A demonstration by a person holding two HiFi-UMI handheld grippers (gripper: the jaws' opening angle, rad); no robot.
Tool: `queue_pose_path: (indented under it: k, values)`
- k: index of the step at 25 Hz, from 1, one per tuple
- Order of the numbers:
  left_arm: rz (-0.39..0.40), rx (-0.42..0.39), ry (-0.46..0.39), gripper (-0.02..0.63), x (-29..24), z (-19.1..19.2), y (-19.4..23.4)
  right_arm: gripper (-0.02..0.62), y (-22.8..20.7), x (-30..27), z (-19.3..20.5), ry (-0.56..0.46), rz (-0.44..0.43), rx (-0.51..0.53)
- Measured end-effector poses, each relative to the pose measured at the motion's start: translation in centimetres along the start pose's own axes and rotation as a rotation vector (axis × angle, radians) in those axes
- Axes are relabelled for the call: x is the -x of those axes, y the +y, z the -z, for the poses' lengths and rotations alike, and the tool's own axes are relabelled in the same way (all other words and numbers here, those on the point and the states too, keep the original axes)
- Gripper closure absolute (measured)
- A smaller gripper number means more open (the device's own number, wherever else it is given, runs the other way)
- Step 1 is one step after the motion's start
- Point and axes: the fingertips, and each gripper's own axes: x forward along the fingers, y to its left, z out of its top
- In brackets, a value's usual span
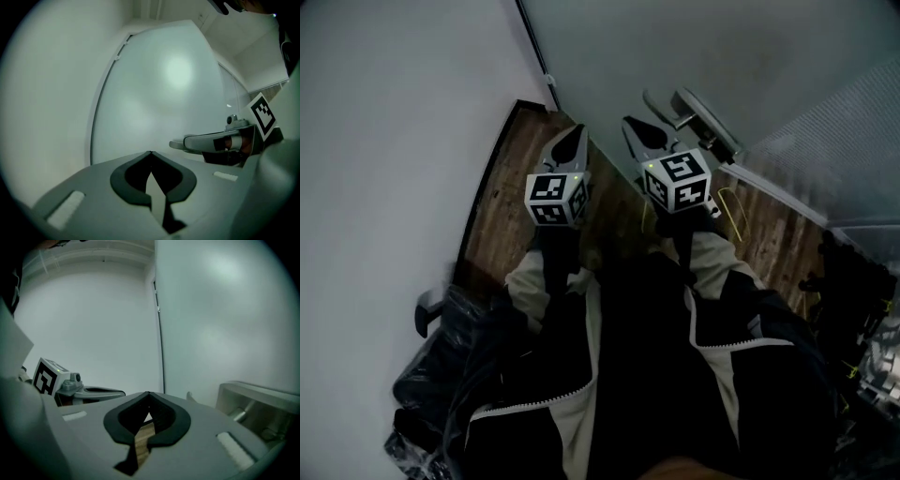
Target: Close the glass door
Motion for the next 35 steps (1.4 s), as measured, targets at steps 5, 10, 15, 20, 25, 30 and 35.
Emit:
queue_pose_path:
  k: [5,10,15,20,25,30,35]
  values:
    - [0.204,-0.027,-0.001,0.603,-2.8,-1.0,-3.2,0.591,-3.6,4.0,-0.1,-0.039,0.225,-0.060]
    - [0.352,-0.046,0.020,0.601,-5.0,-1.1,-6.6,0.591,-7.2,8.4,0.5,-0.056,0.417,-0.098]
    - [0.409,-0.070,0.021,0.602,-5.2,-0.8,-8.4,0.590,-7.6,9.0,1.3,0.037,0.482,0.041]
    - [0.440,-0.069,0.023,0.603,-5.6,-0.5,-9.6,0.474,-8.5,8.0,2.3,0.320,0.520,0.454]
    - [0.462,-0.069,0.044,0.603,-5.4,-0.6,-10.3,0.395,-8.2,6.1,3.1,0.549,0.483,0.844]
    - [0.462,-0.064,0.041,0.603,-5.9,-0.5,-9.7,0.401,-8.3,3.9,4.4,0.669,0.467,1.036]
    - [0.458,-0.053,0.042,0.601,-6.6,-0.8,-9.4,0.448,-9.2,3.5,4.6,0.724,0.460,1.027]
